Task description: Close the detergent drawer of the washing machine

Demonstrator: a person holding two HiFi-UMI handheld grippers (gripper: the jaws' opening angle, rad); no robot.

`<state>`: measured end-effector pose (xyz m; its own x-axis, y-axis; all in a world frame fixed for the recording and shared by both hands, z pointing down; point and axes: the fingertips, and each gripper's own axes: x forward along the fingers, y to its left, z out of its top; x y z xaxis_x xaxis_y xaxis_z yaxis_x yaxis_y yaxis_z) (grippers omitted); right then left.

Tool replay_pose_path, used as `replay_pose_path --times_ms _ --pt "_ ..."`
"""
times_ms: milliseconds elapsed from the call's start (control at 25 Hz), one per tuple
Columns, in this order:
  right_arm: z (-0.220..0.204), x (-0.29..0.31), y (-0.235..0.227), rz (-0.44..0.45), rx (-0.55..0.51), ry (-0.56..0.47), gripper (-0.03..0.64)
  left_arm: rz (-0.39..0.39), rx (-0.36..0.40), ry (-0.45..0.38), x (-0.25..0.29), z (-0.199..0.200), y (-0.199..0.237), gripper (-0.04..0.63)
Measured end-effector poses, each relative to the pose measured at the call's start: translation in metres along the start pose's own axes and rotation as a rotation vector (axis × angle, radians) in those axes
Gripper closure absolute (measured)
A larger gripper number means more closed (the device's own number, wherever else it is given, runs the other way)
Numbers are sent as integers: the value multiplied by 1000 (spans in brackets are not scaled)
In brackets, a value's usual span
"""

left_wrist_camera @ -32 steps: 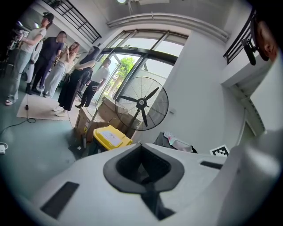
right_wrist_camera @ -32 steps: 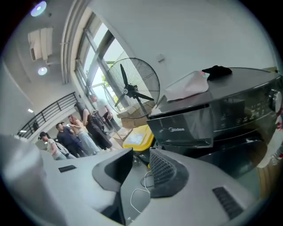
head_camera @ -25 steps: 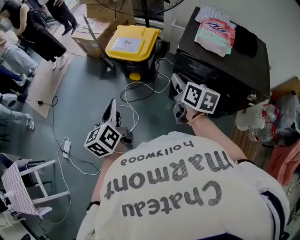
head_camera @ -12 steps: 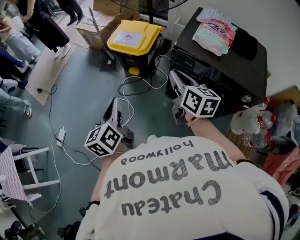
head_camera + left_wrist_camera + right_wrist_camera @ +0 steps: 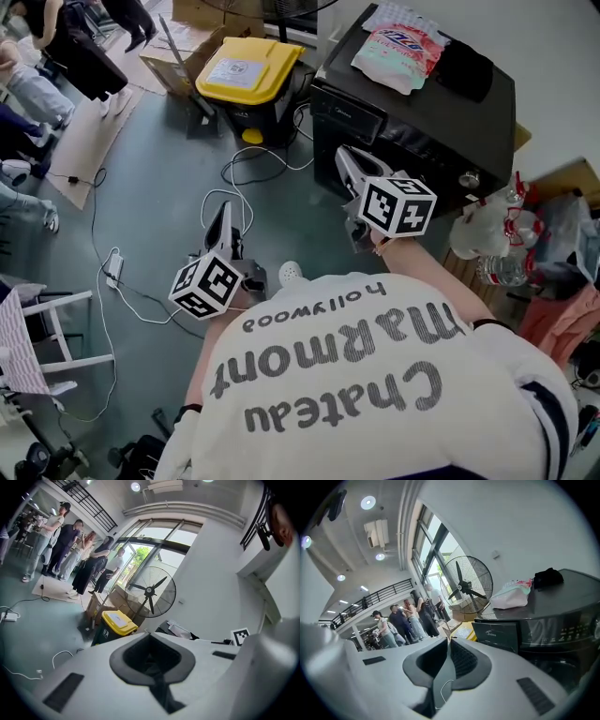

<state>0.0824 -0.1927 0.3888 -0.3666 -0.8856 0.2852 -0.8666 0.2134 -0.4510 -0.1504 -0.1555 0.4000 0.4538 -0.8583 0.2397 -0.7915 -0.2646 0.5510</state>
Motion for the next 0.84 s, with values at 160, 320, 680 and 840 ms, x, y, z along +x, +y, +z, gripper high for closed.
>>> replay_pose_path --times_ms 160,320,680,840 --pt "-8 -13 -8 7 -9 21 572 15 -1 0 -9 -12 -8 588" --pt "-11 -22 -14 11 -10 27 572 25 -1 -7 -15 -17 -14 588" --pt "-14 -35 -21 -3 -11 22 572 14 5 -17 -19 -19 -22 588" --pt "-14 -36 -21 -6 -13 15 572 7 13 -18 -18 -17 -23 588"
